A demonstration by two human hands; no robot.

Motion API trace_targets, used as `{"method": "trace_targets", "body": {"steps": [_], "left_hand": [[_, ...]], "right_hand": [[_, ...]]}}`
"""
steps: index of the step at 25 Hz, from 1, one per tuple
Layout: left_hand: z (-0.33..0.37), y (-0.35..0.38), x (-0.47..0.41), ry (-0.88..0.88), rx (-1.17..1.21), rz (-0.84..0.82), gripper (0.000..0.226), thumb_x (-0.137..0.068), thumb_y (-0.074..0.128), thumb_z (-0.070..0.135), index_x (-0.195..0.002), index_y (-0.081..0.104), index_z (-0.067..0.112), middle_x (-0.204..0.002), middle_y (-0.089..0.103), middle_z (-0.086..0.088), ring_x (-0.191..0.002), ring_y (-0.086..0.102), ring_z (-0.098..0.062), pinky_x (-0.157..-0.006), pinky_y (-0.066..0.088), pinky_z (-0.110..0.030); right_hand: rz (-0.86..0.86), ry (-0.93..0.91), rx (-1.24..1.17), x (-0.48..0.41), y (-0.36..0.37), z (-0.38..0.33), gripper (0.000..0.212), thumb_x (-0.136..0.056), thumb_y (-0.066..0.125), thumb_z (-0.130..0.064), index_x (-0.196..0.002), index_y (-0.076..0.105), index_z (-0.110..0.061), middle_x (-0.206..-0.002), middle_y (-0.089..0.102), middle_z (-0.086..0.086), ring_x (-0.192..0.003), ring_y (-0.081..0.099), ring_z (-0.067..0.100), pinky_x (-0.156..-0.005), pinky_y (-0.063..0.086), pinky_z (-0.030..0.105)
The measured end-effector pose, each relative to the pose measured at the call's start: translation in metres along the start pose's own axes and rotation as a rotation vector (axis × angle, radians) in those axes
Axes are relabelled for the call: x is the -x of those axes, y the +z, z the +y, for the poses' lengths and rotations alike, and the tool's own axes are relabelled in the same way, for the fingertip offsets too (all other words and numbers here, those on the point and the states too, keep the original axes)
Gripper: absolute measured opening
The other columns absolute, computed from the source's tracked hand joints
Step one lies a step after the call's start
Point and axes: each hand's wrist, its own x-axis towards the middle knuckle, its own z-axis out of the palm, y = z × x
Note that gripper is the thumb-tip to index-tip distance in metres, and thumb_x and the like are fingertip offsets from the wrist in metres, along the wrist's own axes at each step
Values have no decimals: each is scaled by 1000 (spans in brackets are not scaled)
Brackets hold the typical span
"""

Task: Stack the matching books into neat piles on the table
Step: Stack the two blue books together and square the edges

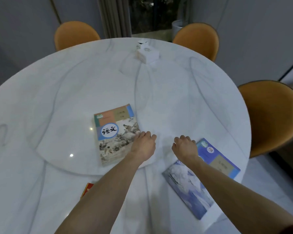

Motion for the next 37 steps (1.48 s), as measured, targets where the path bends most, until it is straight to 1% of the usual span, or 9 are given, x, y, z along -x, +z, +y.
{"method": "trace_targets", "body": {"steps": [3,9,12,16,21,26,30,34,37], "left_hand": [[31,15,-1,87,-29,-30,32,-96,36,19,-125,48,12,-122,52,-11,-115,46,-29,-89,40,-40],[82,39,-5,217,-43,-63,30,-95,39,17,-123,48,11,-120,53,-11,-112,48,-28,-86,41,-37],[94,52,-8,232,-31,-81,29,-94,40,16,-121,48,11,-119,54,-11,-112,49,-28,-86,43,-37],[102,70,-15,246,-7,-109,31,-93,40,16,-121,48,10,-119,54,-13,-112,50,-30,-87,44,-38],[110,83,-19,207,42,-59,33,-93,44,23,-121,49,7,-119,55,-16,-111,50,-32,-94,39,-36],[121,81,-21,25,274,-66,39,-92,53,28,-120,52,2,-119,55,-21,-111,51,-34,-94,41,-38],[117,79,-27,-114,640,-234,30,-89,57,27,-106,60,3,-105,67,-16,-87,59,-29,-73,46,-34],[111,80,-19,-52,929,-277,33,-92,51,14,-125,55,19,-121,64,-2,-106,60,-23,-91,48,-33],[111,82,-10,-57,1165,-226,37,-93,50,6,-127,56,19,-124,64,-4,-109,60,-21,-93,50,-32]], "right_hand": [[-6,90,-17,25,8,33,25,-94,38,-17,-100,59,-4,-105,62,12,-100,56,32,-78,43,38],[-50,275,-31,72,26,83,29,-95,37,-23,-111,56,-9,-113,61,10,-107,54,31,-91,41,40],[-78,340,-27,90,37,97,30,-95,38,-25,-117,53,-10,-119,57,13,-113,51,32,-97,41,42],[-69,437,-84,114,56,108,27,-96,40,-22,-119,49,-11,-125,51,12,-114,47,29,-93,44,41],[-39,626,-319,130,72,103,35,-96,45,-29,-126,41,-12,-127,45,12,-112,46,27,-93,48,39],[85,875,-669,132,77,90,37,-88,56,-16,-122,41,-6,-121,42,15,-109,46,31,-93,50,40],[129,999,-860,133,80,91,30,-86,61,-11,-107,40,-9,-120,43,15,-110,52,29,-92,54,42],[147,1039,-922,138,84,95,27,-88,60,-14,-110,47,-4,-118,43,14,-104,57,28,-86,51,30],[204,1041,-944,141,87,96,20,-87,58,-12,-103,53,0,-109,44,15,-92,58,34,-84,51,35]]}}
